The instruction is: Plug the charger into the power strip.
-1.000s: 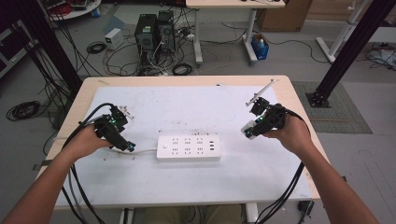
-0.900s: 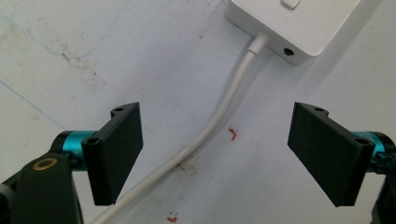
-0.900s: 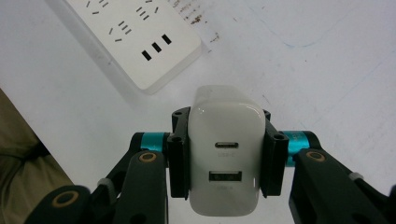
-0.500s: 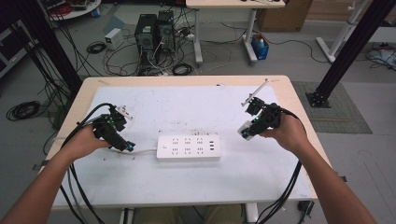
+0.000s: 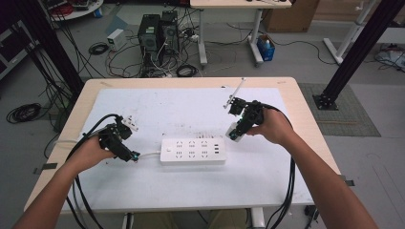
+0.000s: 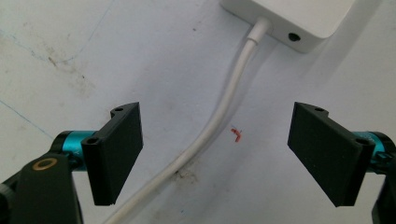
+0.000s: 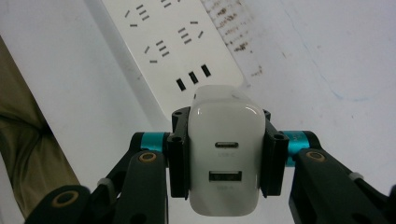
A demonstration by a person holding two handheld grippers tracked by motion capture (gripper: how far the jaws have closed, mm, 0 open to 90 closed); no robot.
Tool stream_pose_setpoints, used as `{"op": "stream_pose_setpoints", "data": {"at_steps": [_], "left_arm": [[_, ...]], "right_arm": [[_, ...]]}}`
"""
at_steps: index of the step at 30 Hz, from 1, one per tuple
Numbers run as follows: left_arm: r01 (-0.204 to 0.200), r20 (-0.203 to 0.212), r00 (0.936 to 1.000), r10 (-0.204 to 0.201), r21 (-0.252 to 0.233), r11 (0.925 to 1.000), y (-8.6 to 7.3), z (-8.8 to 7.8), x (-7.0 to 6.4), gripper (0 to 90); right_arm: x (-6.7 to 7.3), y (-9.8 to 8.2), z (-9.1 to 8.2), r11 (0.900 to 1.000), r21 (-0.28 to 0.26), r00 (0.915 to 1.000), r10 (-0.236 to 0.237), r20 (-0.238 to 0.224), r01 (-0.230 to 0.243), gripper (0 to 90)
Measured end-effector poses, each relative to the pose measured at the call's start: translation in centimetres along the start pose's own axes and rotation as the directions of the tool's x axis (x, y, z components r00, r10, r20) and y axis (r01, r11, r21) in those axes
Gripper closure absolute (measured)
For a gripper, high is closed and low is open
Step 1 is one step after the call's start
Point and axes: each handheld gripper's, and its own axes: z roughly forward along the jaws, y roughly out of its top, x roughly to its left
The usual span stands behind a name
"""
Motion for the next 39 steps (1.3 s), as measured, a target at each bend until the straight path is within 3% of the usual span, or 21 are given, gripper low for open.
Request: {"op": "stream_pose_setpoints", "data": {"at_steps": [8,12,13,14,16,17,18,19,20,21,23,24,30,34,36,39], "left_arm": [[0.034,0.019,0.9993,-0.034,-0.005,0.9994,-1.6,1.0,-0.1,18.2],[0.045,0.028,0.9986,-0.045,-0.018,0.9988,-1.9,1.0,-0.2,18.2],[0.045,0.028,0.9986,-0.045,-0.018,0.9988,-1.9,1.0,-0.2,18.2],[0.048,0.024,0.9986,-0.048,-0.024,0.9985,-2.0,1.0,-0.2,18.2],[0.057,0.025,0.9981,-0.057,-0.030,0.9979,-2.2,0.9,-0.3,18.2],[0.056,0.025,0.9982,-0.055,-0.029,0.9980,-2.4,1.0,-0.3,18.2],[0.056,0.025,0.9982,-0.055,-0.029,0.9980,-2.4,1.0,-0.3,18.2],[0.052,0.024,0.9984,-0.051,-0.024,0.9984,-2.4,1.1,-0.3,18.2],[0.054,0.022,0.9983,-0.054,-0.025,0.9982,-2.5,1.1,-0.3,18.2],[0.053,0.022,0.9984,-0.053,-0.024,0.9983,-2.5,1.2,-0.3,18.2],[0.055,0.023,0.9983,-0.054,-0.024,0.9982,-2.5,1.2,-0.3,18.3],[0.054,0.024,0.9983,-0.053,-0.025,0.9982,-2.5,1.3,-0.4,18.2],[0.047,0.029,0.9985,-0.046,-0.023,0.9986,-2.6,1.5,-0.5,18.2],[0.055,0.034,0.9980,-0.054,-0.029,0.9981,-2.7,1.6,-0.5,18.2],[0.060,0.039,0.9975,-0.059,-0.029,0.9978,-2.8,1.6,-0.4,18.2],[0.072,0.042,0.9967,-0.070,-0.037,0.9967,-2.9,1.7,-0.4,18.3]], "right_arm": [[0.4,2.6,1.7,0.995,0.044,0.9963,-0.085,-0.010,0.085,62.3],[1.0,3.9,2.8,0.983,0.064,0.9852,-0.170,-0.016,0.171,62.3],[1.0,3.9,2.8,0.983,0.064,0.9852,-0.170,-0.016,0.171,62.3],[1.4,4.8,3.6,0.972,0.091,0.9765,-0.215,-0.014,0.216,62.3],[1.7,5.1,3.9,0.969,0.103,0.9746,-0.224,-0.011,0.224,62.3],[2.2,5.7,4.6,0.957,0.121,0.9648,-0.263,-0.010,0.262,62.3],[2.2,5.7,4.6,0.957,0.121,0.9648,-0.263,-0.010,0.262,62.3],[2.5,6.1,5.3,0.946,0.133,0.9544,-0.298,-0.006,0.297,62.3],[2.5,6.1,5.3,0.946,0.133,0.9544,-0.298,-0.006,0.297,62.3],[2.8,6.5,6.0,0.936,0.151,0.9463,-0.323,0.004,0.319,62.3],[2.8,6.6,6.3,0.933,0.156,0.9441,-0.330,0.004,0.325,62.3],[2.9,6.7,6.6,0.926,0.159,0.9376,-0.348,0.007,0.342,62.3],[3.4,7.3,7.6,0.910,0.155,0.9212,-0.389,0.006,0.383,62.3],[3.8,7.7,8.5,0.895,0.176,0.9079,-0.419,0.013,0.410,62.3],[3.9,7.9,8.6,0.893,0.172,0.9062,-0.423,0.009,0.415,62.4],[4.2,8.1,8.7,0.875,0.187,0.8909,-0.454,0.002,0.446,62.4]]}}
